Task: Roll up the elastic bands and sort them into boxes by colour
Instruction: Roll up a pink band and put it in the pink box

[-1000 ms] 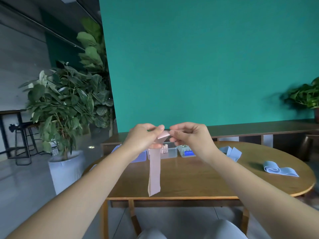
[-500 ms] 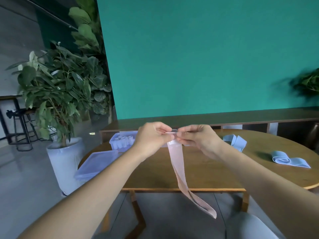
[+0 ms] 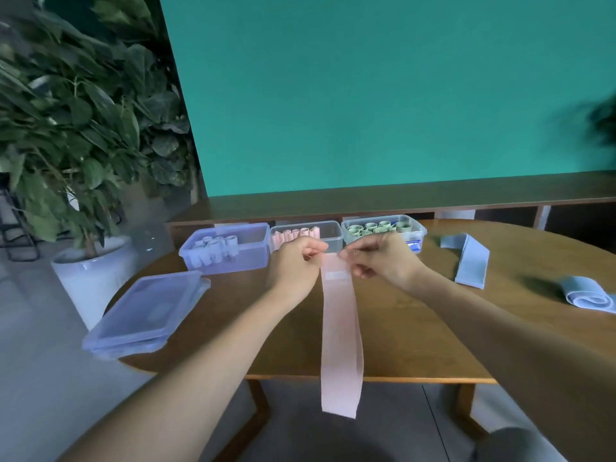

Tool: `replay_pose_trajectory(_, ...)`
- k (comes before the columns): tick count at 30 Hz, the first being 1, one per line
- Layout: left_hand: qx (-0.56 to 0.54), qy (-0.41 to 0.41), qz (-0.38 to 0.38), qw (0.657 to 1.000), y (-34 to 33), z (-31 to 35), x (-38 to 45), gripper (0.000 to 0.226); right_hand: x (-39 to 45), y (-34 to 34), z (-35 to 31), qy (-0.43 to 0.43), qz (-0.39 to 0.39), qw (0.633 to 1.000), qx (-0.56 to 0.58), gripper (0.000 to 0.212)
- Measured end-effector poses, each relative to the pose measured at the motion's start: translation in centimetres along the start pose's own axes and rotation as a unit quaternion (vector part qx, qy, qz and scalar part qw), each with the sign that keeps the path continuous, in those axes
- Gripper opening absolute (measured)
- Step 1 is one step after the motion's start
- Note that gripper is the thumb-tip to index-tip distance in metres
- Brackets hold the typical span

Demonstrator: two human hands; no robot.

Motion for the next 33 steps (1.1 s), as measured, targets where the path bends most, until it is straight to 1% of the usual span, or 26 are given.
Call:
replay_pose_trajectory(4,-0.039,0.027,0.005,0.999,-1.9,-2.8,2.0,0.025,3.1,-0.3,2.8,-0.012,0.010,1.000,-0.011,0.003)
replay_pose_trajectory(7,-0.082,0.052,-0.007,0.995,-3.5,-5.3,3.4,0.028,5.2,-0.8,5.2,-0.019,0.006,1.000,0.011,0.013)
replay_pose_trajectory(10,-0.115,0.067,-0.020,0.991,-4.9,-7.3,4.5,0.027,6.9,-1.2,7.6,-0.033,-0.005,0.999,0.039,0.017)
replay_pose_trajectory(13,-0.153,0.090,-0.034,0.983,-6.1,-9.0,5.2,0.027,8.4,-1.9,9.7,-0.043,-0.022,0.998,0.040,0.015)
replay_pose_trajectory(15,-0.152,0.097,-0.040,0.983,-6.7,-10.1,5.7,0.028,9.3,-2.4,10.9,-0.047,-0.023,0.998,0.022,0.012)
replay_pose_trajectory(19,-0.168,0.100,-0.056,0.979,-7.8,-11.5,6.9,0.030,11.0,-2.8,12.3,-0.038,-0.004,0.999,0.024,0.009)
replay_pose_trajectory(21,-0.152,0.093,-0.075,0.981,-8.3,-12.0,7.4,0.034,12.0,-2.9,12.6,-0.038,0.008,0.999,0.031,0.008)
replay_pose_trajectory(23,-0.114,0.082,-0.082,0.987,-8.6,-12.4,7.8,0.035,12.9,-3.3,12.8,-0.030,0.014,0.999,0.022,0.008)
replay_pose_trajectory(25,-0.072,0.073,-0.069,0.992,-8.7,-12.6,8.1,0.030,13.5,-3.5,13.0,-0.024,0.029,0.999,0.009,0.010)
replay_pose_trajectory(28,-0.060,0.084,-0.035,0.994,-8.4,-13.3,8.7,0.021,14.1,-3.6,13.2,-0.024,0.045,0.999,-0.014,0.011)
replay_pose_trajectory(30,-0.052,0.093,-0.018,0.994,-8.4,-13.7,9.0,0.022,14.3,-3.5,13.4,-0.026,0.058,0.998,-0.030,0.011)
replay_pose_trajectory(33,-0.019,0.096,-0.010,0.995,-8.7,-14.3,9.4,0.029,14.4,-3.2,13.8,-0.029,0.078,0.994,-0.068,0.015)
Point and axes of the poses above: each hand's wrist, its own x-axis towards the middle knuckle, its own y-axis out of the back of the hand, z = x × y, the point moved 7 cm from there along x, towards the middle knuckle, and after that the axes turned 8 degrees about x, right-handed, at the moved point
